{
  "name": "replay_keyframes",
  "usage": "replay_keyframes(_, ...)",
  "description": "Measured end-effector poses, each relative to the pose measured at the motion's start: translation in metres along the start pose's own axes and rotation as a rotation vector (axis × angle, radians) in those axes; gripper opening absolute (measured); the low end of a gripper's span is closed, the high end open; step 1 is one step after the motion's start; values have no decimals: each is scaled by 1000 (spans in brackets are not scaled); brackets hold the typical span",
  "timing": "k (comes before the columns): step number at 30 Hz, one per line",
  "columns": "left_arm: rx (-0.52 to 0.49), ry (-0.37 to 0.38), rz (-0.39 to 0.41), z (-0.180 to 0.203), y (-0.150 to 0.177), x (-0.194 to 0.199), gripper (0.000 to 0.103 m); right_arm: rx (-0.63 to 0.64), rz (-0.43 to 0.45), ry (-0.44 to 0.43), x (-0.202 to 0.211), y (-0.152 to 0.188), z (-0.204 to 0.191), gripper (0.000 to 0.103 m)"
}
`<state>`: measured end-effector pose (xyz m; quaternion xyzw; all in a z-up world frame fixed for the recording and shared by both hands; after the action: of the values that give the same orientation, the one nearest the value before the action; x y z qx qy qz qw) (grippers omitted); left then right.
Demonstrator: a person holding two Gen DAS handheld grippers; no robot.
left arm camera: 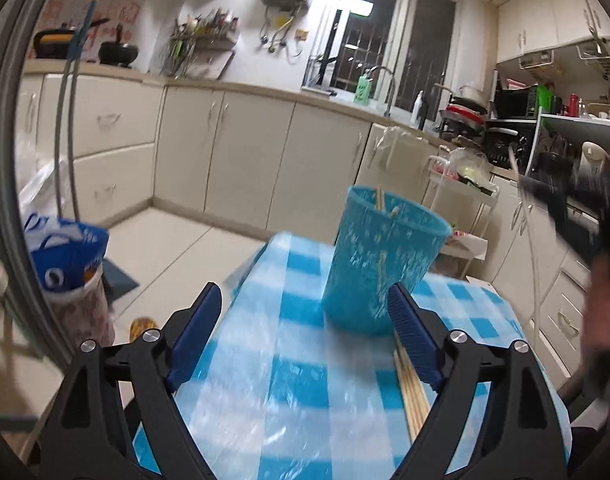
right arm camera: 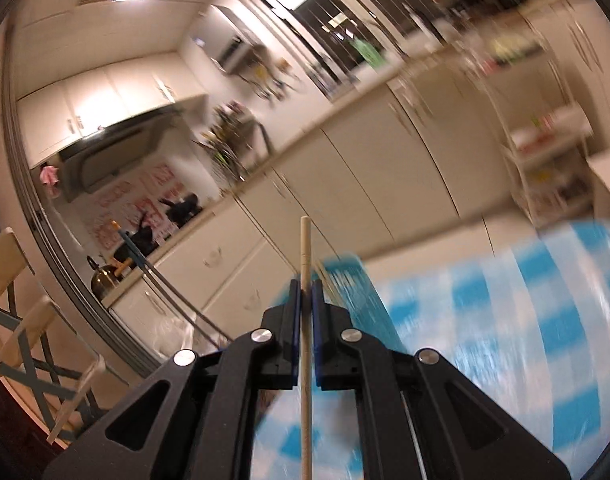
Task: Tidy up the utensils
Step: 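Carry the right gripper's chopstick over the teal cup and open to drop it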
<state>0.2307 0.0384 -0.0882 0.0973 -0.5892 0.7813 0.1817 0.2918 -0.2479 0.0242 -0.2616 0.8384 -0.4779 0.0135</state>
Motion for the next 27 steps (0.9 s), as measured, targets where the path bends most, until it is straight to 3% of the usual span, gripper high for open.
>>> replay_keyframes(5, 46, 2, -13, -9, 7, 5, 81, 131, 98, 35, -44, -45, -30, 6)
replay_keyframes(9, 54, 16, -7, -9, 5, 9, 81, 235, 151, 129, -91, -59, -42, 6)
replay_keyframes(16, 47, 40, -12, -3, 10, 16, 84, 306, 42, 275, -161, -31, -27, 6)
replay_keyframes(21, 64, 44, -33, -5, 14, 19, 84, 340, -36, 281, -161, -9, -23, 7)
replay_keyframes(27, 53, 56, -48, 2, 11, 36, 88, 296, -69, 251, -99, 16, -23, 26)
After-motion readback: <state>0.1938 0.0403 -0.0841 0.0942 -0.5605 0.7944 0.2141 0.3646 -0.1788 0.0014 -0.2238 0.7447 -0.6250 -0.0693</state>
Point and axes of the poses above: each gripper's, at about its wrist camera, not at the fingertips, and x roughly against the way its jaws point, z to its right, y to its underside, the point moved 2 cm from there along -x, roughly the way its jaws point, and after that the axes turned 2 degrees about x, right-handed, at the moved point
